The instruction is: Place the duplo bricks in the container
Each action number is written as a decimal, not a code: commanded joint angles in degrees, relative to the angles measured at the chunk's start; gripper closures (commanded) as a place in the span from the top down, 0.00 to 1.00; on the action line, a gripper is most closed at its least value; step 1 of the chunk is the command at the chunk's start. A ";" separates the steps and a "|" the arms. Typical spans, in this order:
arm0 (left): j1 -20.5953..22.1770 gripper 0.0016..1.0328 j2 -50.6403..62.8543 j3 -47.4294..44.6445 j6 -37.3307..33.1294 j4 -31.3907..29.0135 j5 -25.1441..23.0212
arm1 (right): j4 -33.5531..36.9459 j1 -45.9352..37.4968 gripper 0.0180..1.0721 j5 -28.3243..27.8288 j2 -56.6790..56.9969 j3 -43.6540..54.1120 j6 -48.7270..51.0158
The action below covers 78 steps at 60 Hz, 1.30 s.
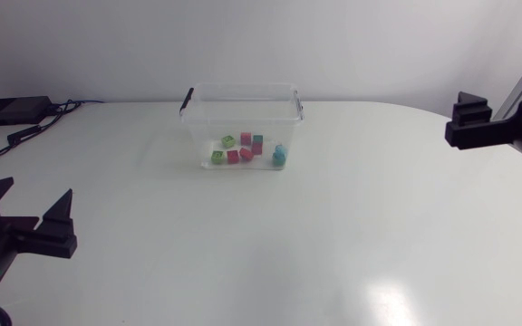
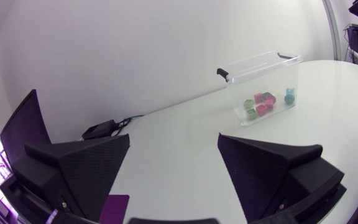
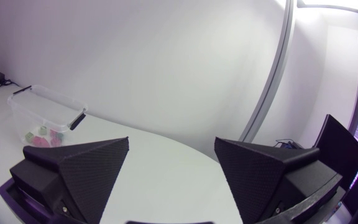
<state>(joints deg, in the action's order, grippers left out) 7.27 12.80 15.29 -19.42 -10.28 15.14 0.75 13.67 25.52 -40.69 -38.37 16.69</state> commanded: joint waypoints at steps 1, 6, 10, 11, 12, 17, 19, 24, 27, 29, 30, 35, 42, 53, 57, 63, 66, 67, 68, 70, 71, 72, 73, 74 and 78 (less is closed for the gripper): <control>-0.76 0.96 -1.55 -1.31 1.49 -0.26 0.42 | -1.55 -0.66 0.95 0.94 3.51 3.21 1.15; -0.85 0.96 -2.16 -1.40 1.49 -0.53 0.60 | -3.92 -1.02 0.95 2.08 6.50 6.20 2.47; -1.20 0.96 -2.60 -1.58 1.49 -0.61 0.60 | -4.36 -1.02 0.95 2.08 8.87 8.31 2.65; -1.38 0.96 -2.69 -1.67 1.49 -0.61 0.60 | -4.62 -1.02 0.95 2.17 9.40 8.75 2.74; -1.47 0.96 -2.87 -1.67 1.58 -0.61 0.60 | -4.88 -1.02 0.95 2.08 10.10 9.37 2.91; -1.70 0.96 -4.27 -2.80 2.29 -0.27 0.06 | -5.65 -1.35 0.95 0.98 13.34 12.21 2.81; -1.92 0.96 -4.61 -3.29 2.97 0.15 -0.55 | -5.45 -1.84 0.95 -0.07 14.43 13.24 2.03; -1.55 0.96 -7.61 -3.69 1.58 -1.05 0.95 | -6.82 -0.75 0.95 3.22 16.96 14.73 4.14; -1.64 0.96 -7.88 -3.86 1.67 -1.23 1.12 | -6.82 -0.66 0.95 3.66 18.54 15.69 4.23; -1.64 0.96 -7.88 -3.86 1.84 -1.14 1.21 | -6.82 -0.66 0.95 3.75 19.33 16.31 4.32; -1.64 0.96 -7.96 -3.95 1.93 -1.23 1.21 | -6.73 -0.66 0.95 3.84 19.77 16.57 4.32; -1.64 0.96 -8.14 -4.48 2.02 -1.14 1.30 | -6.73 -0.75 0.95 4.19 22.14 18.16 4.67; -1.64 0.96 -8.75 -4.65 2.11 -1.14 1.39 | -6.73 -0.84 0.95 4.72 24.25 19.82 4.85; -1.73 0.96 -9.46 -5.36 2.11 -0.97 1.39 | -6.82 -1.10 0.95 4.80 27.24 22.11 4.85; -1.73 0.96 -9.90 -5.62 2.11 -0.97 1.39 | -6.82 -1.28 0.95 4.89 28.29 22.90 4.85; -1.82 0.96 -10.34 -5.97 2.11 -0.97 1.39 | -6.82 -1.63 0.95 4.80 30.32 24.13 4.93; -1.99 0.96 -10.42 -5.97 2.11 -0.88 1.39 | -6.82 -1.98 0.95 4.80 31.37 24.83 4.93; -1.99 0.96 -10.51 -5.97 2.11 -0.88 1.39 | -6.82 -1.98 0.95 4.80 31.72 25.01 4.93; -1.99 0.96 -10.51 -5.97 2.11 -0.88 1.39 | -6.82 -2.07 0.95 4.80 31.90 25.10 4.93; -1.99 0.96 -10.51 -5.97 2.11 -0.88 1.39 | -6.82 -2.07 0.95 4.89 32.25 25.45 4.93; -1.99 0.96 -10.51 -5.97 2.11 -0.88 1.39 | -6.82 -2.16 0.95 4.80 32.51 25.63 5.02; -1.99 0.96 -10.51 -5.97 2.11 -0.88 1.39 | -6.82 -2.25 0.95 4.80 32.78 25.80 4.93; -1.99 0.96 -10.51 -6.06 2.11 -0.88 1.39 | -6.82 -2.25 0.95 4.80 32.95 25.98 5.02; -1.99 0.96 -10.51 -6.06 2.11 -0.79 1.39 | -6.82 -2.25 0.95 4.80 33.13 26.15 5.11; -1.99 0.96 -10.60 -6.15 2.02 -0.70 1.39 | -7.08 -2.51 0.95 4.89 33.83 26.68 5.37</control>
<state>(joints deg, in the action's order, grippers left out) 5.67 2.70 10.85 -17.96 -11.46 15.97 -5.02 11.86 29.89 -7.88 -13.58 20.49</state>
